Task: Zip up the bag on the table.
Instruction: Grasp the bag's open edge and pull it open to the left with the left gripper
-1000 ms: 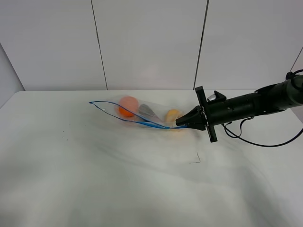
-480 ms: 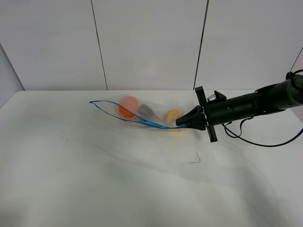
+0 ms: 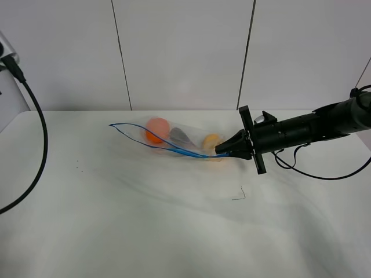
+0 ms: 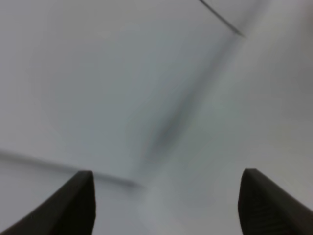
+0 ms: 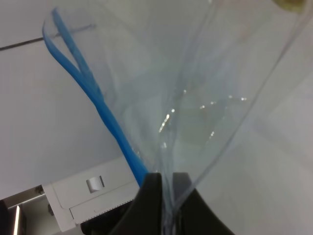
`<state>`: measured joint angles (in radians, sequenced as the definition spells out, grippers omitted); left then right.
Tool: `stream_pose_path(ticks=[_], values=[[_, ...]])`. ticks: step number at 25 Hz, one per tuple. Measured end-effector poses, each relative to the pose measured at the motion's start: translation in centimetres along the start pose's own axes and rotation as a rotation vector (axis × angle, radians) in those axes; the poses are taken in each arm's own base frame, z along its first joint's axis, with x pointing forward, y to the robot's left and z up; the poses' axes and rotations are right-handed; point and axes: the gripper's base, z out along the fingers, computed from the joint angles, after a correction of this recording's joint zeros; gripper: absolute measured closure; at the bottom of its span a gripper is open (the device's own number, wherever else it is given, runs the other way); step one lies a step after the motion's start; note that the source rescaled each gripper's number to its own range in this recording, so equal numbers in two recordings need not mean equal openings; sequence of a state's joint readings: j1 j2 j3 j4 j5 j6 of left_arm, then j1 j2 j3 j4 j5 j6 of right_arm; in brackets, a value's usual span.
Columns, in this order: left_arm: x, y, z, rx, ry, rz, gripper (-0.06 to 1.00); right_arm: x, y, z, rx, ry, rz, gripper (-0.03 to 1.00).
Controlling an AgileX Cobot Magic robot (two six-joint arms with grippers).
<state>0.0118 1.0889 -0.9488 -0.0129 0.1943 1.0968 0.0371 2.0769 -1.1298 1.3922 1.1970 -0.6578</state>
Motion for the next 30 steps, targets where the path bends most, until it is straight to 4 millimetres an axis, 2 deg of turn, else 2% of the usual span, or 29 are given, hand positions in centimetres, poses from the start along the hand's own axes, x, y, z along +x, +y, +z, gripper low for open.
stream_pose_path(ticks=[6, 9, 11, 14, 17, 20, 26, 30], values=[[-0.6, 1.6, 4.5, -0.283, -0.108, 0.183, 0.03, 0.0, 0.0, 0.0, 0.0, 0.0, 0.0, 0.97], [-1.0, 1.5, 6.0, -0.349, -0.151, 0.279, 0.03, 0.0, 0.0, 0.0, 0.0, 0.0, 0.0, 0.97], [-2.2, 0.6, 6.8, -0.353, -0.21, 0.354, 0.03, 0.0, 0.0, 0.0, 0.0, 0.0, 0.0, 0.97], [-5.0, -1.8, 7.5, -0.292, -0.325, 0.403, 0.03, 0.0, 0.0, 0.0, 0.0, 0.0, 0.0, 0.97], [-7.9, -5.1, 7.9, -0.206, -0.444, 0.428, 0.03, 0.0, 0.0, 0.0, 0.0, 0.0, 0.0, 0.97], [-10.1, -10.0, 7.8, -0.076, -0.543, 0.49, 0.03, 0.0, 0.0, 0.0, 0.0, 0.0, 0.0, 0.97], [-11.4, -19.0, 6.7, 0.167, -0.664, 0.579, 0.03, 0.0, 0.0, 0.0, 0.0, 0.0, 0.0, 0.97], [-11.8, -22.4, 6.8, 0.238, -0.724, 0.564, 0.03, 0.0, 0.0, 0.0, 0.0, 0.0, 0.0, 0.97]])
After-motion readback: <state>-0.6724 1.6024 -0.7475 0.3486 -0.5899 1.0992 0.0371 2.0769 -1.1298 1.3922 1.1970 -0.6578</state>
